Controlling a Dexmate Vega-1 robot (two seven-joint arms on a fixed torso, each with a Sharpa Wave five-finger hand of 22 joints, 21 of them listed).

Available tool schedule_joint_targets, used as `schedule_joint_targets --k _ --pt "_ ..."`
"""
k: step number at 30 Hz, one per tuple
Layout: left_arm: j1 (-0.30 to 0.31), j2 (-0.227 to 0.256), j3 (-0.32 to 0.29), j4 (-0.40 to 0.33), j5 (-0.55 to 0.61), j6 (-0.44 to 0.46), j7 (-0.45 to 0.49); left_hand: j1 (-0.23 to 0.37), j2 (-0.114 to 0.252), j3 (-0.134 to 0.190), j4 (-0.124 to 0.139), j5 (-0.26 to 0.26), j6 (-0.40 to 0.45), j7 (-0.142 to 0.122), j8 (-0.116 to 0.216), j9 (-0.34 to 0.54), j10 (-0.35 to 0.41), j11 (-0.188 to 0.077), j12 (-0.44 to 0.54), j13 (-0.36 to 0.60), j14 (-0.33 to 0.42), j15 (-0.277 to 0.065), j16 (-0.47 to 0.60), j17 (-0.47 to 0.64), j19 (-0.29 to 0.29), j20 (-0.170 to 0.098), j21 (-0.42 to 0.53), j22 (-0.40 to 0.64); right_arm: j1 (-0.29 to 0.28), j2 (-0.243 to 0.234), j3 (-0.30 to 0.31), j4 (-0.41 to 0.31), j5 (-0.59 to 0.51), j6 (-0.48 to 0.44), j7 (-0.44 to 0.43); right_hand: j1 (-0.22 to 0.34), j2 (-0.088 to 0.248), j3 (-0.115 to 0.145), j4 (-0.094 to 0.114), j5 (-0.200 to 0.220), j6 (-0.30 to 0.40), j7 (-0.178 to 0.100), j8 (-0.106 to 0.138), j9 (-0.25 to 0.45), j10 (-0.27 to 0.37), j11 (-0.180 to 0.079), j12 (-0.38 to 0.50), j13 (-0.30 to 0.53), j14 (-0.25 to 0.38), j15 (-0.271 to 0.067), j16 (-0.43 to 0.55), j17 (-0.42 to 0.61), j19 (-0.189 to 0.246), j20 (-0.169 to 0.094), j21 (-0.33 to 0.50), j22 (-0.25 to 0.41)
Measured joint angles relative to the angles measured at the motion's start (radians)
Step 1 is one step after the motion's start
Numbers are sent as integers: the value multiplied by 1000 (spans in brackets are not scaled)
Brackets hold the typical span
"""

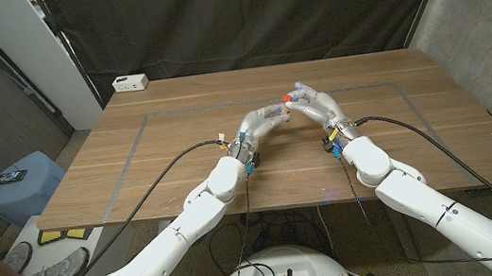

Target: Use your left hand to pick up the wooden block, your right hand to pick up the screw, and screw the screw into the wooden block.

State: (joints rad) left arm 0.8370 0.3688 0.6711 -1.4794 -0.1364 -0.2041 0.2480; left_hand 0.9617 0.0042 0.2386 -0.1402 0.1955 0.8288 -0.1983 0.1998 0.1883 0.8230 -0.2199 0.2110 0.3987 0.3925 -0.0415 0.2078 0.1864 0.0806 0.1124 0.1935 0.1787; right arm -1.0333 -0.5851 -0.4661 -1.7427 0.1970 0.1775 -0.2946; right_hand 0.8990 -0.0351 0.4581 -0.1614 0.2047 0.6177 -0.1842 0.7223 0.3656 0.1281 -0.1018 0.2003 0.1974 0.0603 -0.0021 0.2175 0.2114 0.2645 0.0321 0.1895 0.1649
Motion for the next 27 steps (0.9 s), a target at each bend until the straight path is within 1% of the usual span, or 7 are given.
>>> schedule_joint_targets --k 4,8,10,17,20,24,27 --pt "-2 -1 1 3 -1 0 -1 0 0 0 0 0 0 0 0 0 0 0 0 0 0 0 0 0 0 0 0 0 1 0 0 2 2 1 3 0 0 0 0 0 0 0 0 -1 0 0 -5 0 0 0 0 0 -4 4 0 0" --pt "-4 -2 1 6 -1 0 -2 0 0 0 0 0 0 0 0 0 0 0 0 0 0 0 0 0 0 0 0 0 3 0 0 5 3 3 5 0 0 -4 4 0 0 0 0 -4 0 0 -5 0 0 0 0 5 -4 4 0 0" --pt "-5 -3 2 8 -2 0 -3 0 0 0 0 0 0 0 0 0 0 0 0 0 0 0 0 0 0 0 0 0 4 0 -1 7 4 4 7 0 0 -4 4 0 -5 -5 0 -4 0 0 -5 0 0 0 0 5 -4 4 0 0" --pt "-8 -4 3 10 -2 0 -5 0 0 0 0 0 0 0 0 0 0 0 0 0 0 0 0 0 0 0 0 0 6 0 -1 10 5 6 9 0 0 -4 4 0 -5 -5 0 -4 -9 2 -5 0 -4 -4 0 5 -4 4 0 0" --pt "-9 -4 3 11 -2 0 -6 0 0 0 0 0 0 0 0 0 0 0 0 0 0 0 0 0 0 0 0 0 6 0 -1 11 6 7 10 0 0 -4 4 0 -11 -11 0 -4 -9 2 -5 0 -4 -4 0 5 -4 4 0 0" --pt "-10 -4 3 12 -3 0 -6 0 0 0 0 0 0 0 0 0 0 0 0 0 0 0 0 0 0 0 0 0 7 1 -1 14 7 10 11 0 0 -8 0 0 -11 -11 0 -4 -14 -4 -4 0 -4 -4 0 5 -4 4 0 0" --pt "-10 -4 3 11 -3 0 -6 4 4 0 0 0 0 0 -1 0 0 0 0 2 0 0 0 0 0 0 0 0 9 2 -1 17 7 12 12 0 0 -8 0 0 -16 -5 0 -4 -14 -4 -4 0 -4 -4 0 5 -4 4 0 0"
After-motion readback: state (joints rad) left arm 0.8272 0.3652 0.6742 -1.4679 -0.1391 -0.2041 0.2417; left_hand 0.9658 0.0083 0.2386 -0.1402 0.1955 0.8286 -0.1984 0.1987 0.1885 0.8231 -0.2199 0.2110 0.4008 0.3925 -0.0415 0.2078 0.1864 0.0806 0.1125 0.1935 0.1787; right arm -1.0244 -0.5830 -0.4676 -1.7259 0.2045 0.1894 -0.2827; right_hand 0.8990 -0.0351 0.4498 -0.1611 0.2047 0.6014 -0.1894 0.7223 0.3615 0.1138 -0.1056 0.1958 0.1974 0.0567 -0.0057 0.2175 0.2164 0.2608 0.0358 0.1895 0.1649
